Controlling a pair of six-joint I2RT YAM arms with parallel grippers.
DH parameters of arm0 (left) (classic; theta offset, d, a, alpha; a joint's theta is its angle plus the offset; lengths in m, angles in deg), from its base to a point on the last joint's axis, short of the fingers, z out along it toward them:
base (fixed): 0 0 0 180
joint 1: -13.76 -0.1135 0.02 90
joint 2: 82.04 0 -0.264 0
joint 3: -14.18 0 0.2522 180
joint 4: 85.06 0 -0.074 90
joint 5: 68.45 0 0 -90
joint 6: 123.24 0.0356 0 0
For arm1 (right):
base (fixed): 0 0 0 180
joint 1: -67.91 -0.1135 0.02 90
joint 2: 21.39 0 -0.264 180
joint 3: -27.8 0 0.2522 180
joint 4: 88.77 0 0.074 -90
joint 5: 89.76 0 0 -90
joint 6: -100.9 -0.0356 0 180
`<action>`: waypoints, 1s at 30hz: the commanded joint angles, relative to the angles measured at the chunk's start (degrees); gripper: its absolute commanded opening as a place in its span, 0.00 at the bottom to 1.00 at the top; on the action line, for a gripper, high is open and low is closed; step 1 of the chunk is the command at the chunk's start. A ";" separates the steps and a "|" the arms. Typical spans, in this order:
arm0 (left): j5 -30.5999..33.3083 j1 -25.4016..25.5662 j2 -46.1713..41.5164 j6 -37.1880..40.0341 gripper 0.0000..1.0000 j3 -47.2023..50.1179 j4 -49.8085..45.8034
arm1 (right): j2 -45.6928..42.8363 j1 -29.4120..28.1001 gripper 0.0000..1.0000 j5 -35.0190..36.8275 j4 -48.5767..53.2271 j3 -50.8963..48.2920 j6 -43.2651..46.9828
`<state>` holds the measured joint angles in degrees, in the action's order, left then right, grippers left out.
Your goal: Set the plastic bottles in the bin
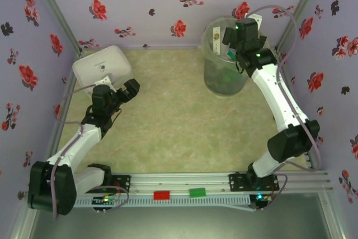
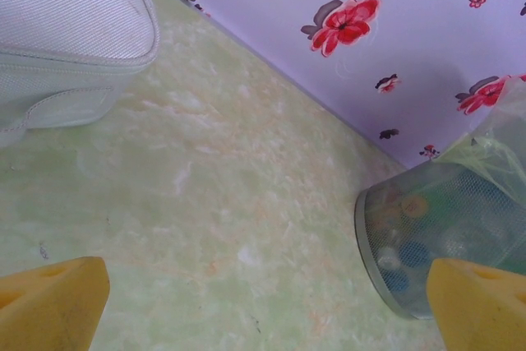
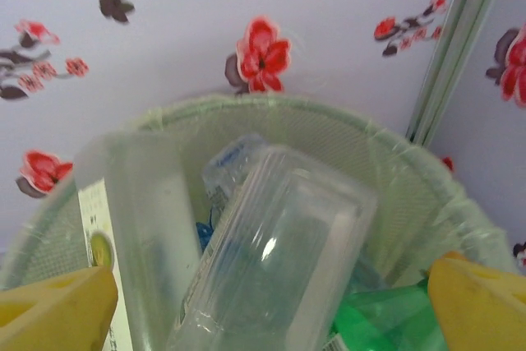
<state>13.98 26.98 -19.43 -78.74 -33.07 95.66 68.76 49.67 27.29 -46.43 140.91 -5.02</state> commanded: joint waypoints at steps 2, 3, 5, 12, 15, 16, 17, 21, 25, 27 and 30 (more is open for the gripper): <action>0.44 -0.38 -0.39 0.37 1.00 -1.38 0.09 | -0.53 0.40 0.94 0.49 -0.29 2.97 2.82; 0.45 -0.36 -0.32 0.30 1.00 -1.39 0.18 | 0.06 0.47 0.90 -0.15 0.13 3.50 3.10; 0.39 -0.30 -0.39 0.25 1.00 -1.40 0.11 | 1.15 0.54 0.86 -0.37 0.93 3.85 2.86; 0.98 -0.44 -1.57 1.02 1.00 -1.40 -1.19 | 3.75 2.32 0.75 -7.23 1.45 1.63 -2.06; 1.23 -0.42 -1.88 1.20 1.00 -1.31 -1.38 | 4.29 2.62 0.73 -12.13 0.32 -0.14 -3.97; 1.45 -0.43 -2.00 1.15 1.00 -1.23 -1.38 | 4.38 2.67 0.72 -13.65 -0.45 -0.83 -4.39; 1.67 -0.41 -2.05 1.11 1.00 -1.07 -1.38 | 4.68 2.56 0.72 -15.70 -1.06 -1.28 -4.72; 2.11 -0.73 -2.59 1.45 1.00 -1.24 -1.78 | 5.66 2.62 0.69 -22.05 -2.26 -1.05 -5.12; 2.54 -1.91 -3.61 2.08 1.00 -1.31 -2.94 | 3.70 2.67 0.69 -28.93 -5.41 -1.88 -2.89; 2.56 -2.83 -4.15 2.37 1.00 -1.30 -3.69 | 1.12 2.68 0.71 -28.85 -6.46 -3.18 -1.90; 2.70 -4.59 -4.83 3.56 1.00 -1.63 -5.37 | -4.85 2.62 0.77 -24.28 -6.72 -7.23 -0.83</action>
<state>15.53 23.76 -22.82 -77.62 -33.07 92.40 69.90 52.65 3.35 -51.96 136.19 -7.49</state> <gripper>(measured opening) 0.998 0.759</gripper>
